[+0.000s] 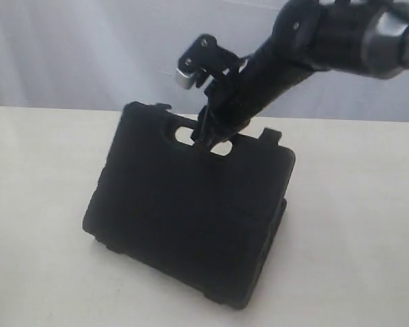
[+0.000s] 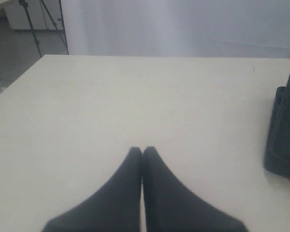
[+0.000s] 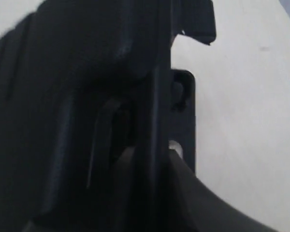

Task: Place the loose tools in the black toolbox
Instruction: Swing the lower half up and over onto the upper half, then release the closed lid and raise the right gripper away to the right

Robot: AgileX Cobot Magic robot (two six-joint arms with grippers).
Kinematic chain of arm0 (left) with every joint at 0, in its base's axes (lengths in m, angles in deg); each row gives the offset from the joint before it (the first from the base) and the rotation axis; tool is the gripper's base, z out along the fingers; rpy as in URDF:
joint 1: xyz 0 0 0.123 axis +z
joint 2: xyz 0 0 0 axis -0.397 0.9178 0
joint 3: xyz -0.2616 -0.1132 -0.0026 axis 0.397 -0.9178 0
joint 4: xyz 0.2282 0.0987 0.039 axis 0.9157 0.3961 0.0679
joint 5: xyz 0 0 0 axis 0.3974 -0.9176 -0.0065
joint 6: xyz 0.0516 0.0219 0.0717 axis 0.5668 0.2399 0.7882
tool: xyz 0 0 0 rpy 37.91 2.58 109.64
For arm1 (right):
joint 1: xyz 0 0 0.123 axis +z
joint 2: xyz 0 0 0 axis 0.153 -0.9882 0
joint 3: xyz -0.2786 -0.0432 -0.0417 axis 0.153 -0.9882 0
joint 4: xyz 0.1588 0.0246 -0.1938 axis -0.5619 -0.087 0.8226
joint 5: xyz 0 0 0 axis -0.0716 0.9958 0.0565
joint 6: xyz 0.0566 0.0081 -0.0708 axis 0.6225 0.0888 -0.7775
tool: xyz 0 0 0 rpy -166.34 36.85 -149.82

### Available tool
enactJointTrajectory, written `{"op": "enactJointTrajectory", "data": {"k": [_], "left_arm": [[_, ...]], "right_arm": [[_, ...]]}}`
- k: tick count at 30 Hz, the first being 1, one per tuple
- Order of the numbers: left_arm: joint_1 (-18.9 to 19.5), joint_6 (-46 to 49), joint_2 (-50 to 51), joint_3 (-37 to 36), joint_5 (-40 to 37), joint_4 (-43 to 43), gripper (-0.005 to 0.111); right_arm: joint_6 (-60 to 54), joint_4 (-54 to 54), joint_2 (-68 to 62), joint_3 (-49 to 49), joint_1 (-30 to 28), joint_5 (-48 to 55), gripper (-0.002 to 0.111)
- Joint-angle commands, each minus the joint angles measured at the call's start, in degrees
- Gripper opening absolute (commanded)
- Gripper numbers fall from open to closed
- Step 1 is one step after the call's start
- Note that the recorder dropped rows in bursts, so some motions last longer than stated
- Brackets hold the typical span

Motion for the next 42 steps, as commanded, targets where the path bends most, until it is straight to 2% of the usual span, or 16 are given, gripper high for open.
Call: {"op": "enactJointTrajectory", "data": {"k": [1, 8, 22, 24, 26, 27, 29, 30, 34, 42], "left_arm": [[-0.27, -0.11, -0.07, -0.15, 0.57, -0.55, 0.0], [-0.27, -0.11, -0.07, -0.15, 0.57, -0.55, 0.0], [-0.27, -0.11, -0.07, -0.15, 0.57, -0.55, 0.0], [-0.27, -0.11, -0.07, -0.15, 0.57, -0.55, 0.0], [-0.27, -0.11, -0.07, -0.15, 0.57, -0.55, 0.0], [-0.27, -0.11, -0.07, -0.15, 0.57, -0.55, 0.0], [-0.27, -0.11, -0.07, -0.15, 0.57, -0.55, 0.0], [-0.27, -0.11, -0.07, -0.15, 0.57, -0.55, 0.0], [-0.27, -0.11, -0.07, -0.15, 0.57, -0.55, 0.0], [-0.27, -0.11, -0.07, -0.15, 0.57, -0.55, 0.0]], "right_arm": [[-3.0, -8.04, -13.4, 1.89, -4.76, 1.08, 0.0], [-3.25, -8.88, -22.78, 2.0, -5.5, -3.41, 0.0], [-1.91, -8.88, -23.41, 2.44, -5.5, -1.71, 0.0], [-1.91, -8.88, -23.41, 2.44, -5.5, -0.08, 0.006], [-0.41, -8.88, -23.04, 2.44, -5.5, 1.14, 0.031], [1.21, -8.88, -22.48, 2.44, -5.5, 1.26, 0.056], [3.39, -8.88, -21.23, 2.44, -5.5, 1.37, 0.079], [3.78, -8.68, -20.7, 2.55, -5.5, 1.64, 0.079], [6.19, -7.36, -19.06, 7.09, -5.5, 6.19, 0.067], [11.05, -7.22, -18.81, 16.1, -5.5, 16.53, 0.068]]}}
